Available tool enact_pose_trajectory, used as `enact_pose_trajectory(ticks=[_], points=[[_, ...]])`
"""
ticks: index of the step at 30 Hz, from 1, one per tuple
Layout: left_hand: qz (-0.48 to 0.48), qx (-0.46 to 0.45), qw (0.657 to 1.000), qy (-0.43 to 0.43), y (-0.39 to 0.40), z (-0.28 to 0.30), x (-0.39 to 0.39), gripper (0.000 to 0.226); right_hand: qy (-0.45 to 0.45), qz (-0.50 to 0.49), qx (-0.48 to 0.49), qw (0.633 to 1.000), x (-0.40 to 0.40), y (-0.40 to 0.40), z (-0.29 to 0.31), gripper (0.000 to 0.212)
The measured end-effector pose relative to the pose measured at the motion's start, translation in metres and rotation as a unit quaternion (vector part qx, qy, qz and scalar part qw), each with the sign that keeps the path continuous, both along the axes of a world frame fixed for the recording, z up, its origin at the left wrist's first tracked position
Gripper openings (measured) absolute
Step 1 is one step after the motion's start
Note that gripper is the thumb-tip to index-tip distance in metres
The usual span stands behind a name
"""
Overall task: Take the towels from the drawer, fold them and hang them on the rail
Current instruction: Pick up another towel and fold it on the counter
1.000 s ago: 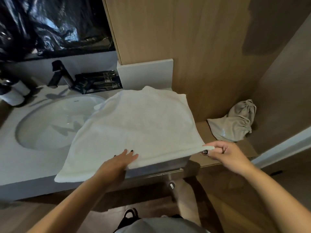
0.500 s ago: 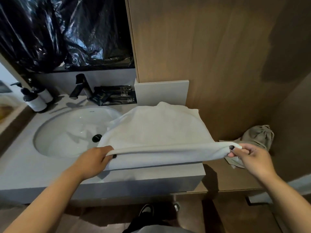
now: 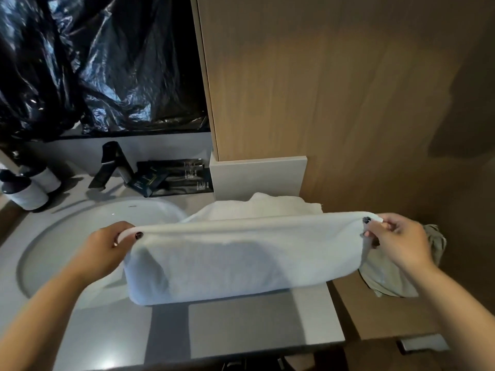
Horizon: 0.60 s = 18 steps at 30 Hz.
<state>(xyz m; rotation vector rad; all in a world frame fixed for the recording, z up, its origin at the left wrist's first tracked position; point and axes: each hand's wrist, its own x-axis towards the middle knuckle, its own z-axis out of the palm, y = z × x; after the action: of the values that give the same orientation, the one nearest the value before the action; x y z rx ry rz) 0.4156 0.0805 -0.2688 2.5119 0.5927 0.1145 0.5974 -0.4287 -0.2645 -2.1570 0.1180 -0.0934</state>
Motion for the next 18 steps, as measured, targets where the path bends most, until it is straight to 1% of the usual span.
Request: enact_pose_trajectory(ticks=[3,5,7,9,11,13,15,16,18], points=[[0.032,-0.01,0.999,-0.038,0.007,-0.019,0.023,0.011,-0.016,-0.017,-0.03,0.999,0.03,0.019,-0.002,0.01],[0.081,-0.056,0.993,-0.066,0.011,-0.032,0.037,0.009,-0.022,-0.013,-0.035,0.999,0.05,0.031,-0.007,0.013],[0.138,-0.099,0.983,-0.063,0.015,-0.048,0.051,0.009,-0.022,-0.014,-0.056,0.998,0.069,0.043,-0.014,0.013],[0.174,-0.157,0.971,-0.054,0.018,-0.066,0.063,0.012,-0.011,-0.015,-0.079,0.997,0.085,0.056,-0.024,0.01],[0.213,-0.233,0.948,-0.043,0.016,-0.084,0.072,0.012,0.012,-0.021,-0.08,0.996,0.098,0.066,-0.039,0.02],[0.249,-0.295,0.922,-0.036,0.011,-0.099,0.076,0.019,0.043,-0.047,-0.044,0.997,0.106,0.076,-0.055,0.032],[0.261,-0.33,0.907,-0.02,0.008,-0.111,0.081,0.028,0.095,-0.078,0.032,0.992,0.11,0.082,-0.071,0.038],[0.261,-0.345,0.901,-0.01,0.007,-0.113,0.083,0.03,0.127,-0.091,0.073,0.985,0.112,0.084,-0.078,0.037],[0.269,-0.387,0.882,0.002,0.009,-0.118,0.087,0.031,0.194,-0.108,0.152,0.963,0.116,0.087,-0.093,0.027]])
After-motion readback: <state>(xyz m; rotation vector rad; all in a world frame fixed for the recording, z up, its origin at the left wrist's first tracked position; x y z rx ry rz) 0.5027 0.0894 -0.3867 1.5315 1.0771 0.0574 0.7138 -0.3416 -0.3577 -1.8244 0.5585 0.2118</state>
